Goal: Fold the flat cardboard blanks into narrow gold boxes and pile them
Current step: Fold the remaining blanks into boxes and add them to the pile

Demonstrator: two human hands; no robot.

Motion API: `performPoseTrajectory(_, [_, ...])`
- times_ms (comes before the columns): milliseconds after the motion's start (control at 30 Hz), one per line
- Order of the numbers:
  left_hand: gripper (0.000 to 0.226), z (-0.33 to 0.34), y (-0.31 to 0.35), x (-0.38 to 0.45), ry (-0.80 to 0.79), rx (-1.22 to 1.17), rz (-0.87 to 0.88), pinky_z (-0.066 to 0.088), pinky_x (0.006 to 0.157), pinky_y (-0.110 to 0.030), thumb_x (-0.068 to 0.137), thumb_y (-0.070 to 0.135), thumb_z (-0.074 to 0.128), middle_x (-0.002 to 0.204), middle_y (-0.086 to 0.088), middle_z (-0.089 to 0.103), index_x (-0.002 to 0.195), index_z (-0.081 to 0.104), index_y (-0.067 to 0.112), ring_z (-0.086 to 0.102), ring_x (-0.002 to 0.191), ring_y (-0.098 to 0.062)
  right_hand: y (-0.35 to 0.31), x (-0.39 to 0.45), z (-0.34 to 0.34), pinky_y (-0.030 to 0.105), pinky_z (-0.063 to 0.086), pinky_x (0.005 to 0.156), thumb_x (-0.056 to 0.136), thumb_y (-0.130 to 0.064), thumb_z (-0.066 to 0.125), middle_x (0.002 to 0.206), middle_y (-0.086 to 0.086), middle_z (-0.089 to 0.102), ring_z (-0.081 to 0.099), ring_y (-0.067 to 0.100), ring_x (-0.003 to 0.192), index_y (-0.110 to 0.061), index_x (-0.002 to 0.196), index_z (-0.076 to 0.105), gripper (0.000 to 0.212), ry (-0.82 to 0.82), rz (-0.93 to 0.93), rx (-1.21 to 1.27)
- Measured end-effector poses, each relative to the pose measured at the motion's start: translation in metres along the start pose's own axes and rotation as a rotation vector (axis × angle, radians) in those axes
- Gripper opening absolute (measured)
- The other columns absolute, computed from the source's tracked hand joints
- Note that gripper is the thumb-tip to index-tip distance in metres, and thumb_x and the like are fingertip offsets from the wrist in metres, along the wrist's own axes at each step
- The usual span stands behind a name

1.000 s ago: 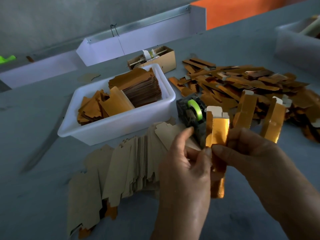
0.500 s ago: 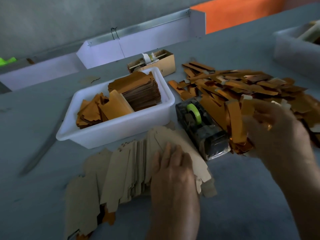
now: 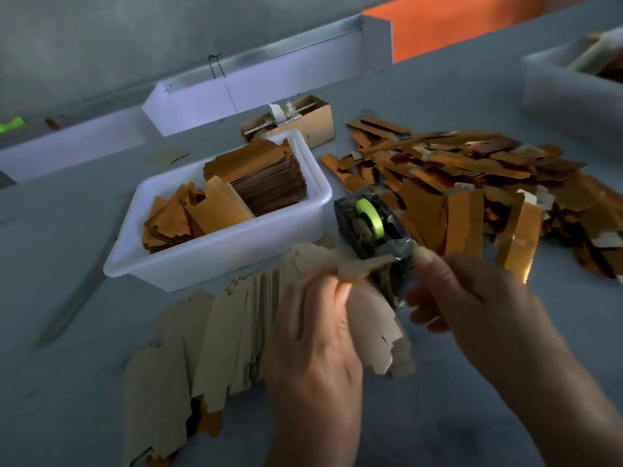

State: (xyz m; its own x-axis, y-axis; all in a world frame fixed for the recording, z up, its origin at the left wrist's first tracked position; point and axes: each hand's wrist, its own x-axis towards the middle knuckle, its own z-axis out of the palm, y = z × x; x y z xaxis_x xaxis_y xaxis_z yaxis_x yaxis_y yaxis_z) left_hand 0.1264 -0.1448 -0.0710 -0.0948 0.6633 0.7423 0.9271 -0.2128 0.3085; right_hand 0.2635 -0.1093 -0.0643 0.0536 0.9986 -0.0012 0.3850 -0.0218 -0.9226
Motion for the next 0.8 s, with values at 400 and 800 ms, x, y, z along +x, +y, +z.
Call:
performPoseTrajectory(400, [0.037, -0.002, 0.000, -0.015, -0.109, -0.466, -0.099, 0.043, 0.098, -0.018, 0.094, 0.049, 0.045, 0.135, 0.006, 0.055, 0.117, 0.060, 0.024, 0.050, 0.127, -0.007, 0.017, 0.006, -0.002, 0.026, 0.058, 0.058, 0.070, -0.014, 0.058, 0.095, 0.013, 0.073, 0.071, 0.021, 0.079, -0.007, 0.096, 0.068, 0.029, -0.291, 0.376, 0.898])
performPoseTrajectory(800, [0.020, 0.008, -0.003, 0.012, -0.445, -0.846, -0.864, 0.048, 0.056, -0.007, 0.077, 0.017, 0.076, 0.083, 0.014, 0.073, 0.094, 0.067, 0.023, 0.067, 0.075, 0.002, 0.020, 0.001, 0.000, 0.024, 0.057, 0.061, 0.067, -0.015, 0.061, 0.093, 0.009, 0.073, 0.071, 0.020, 0.083, -0.013, 0.086, 0.072, 0.022, -0.291, 0.295, 0.800])
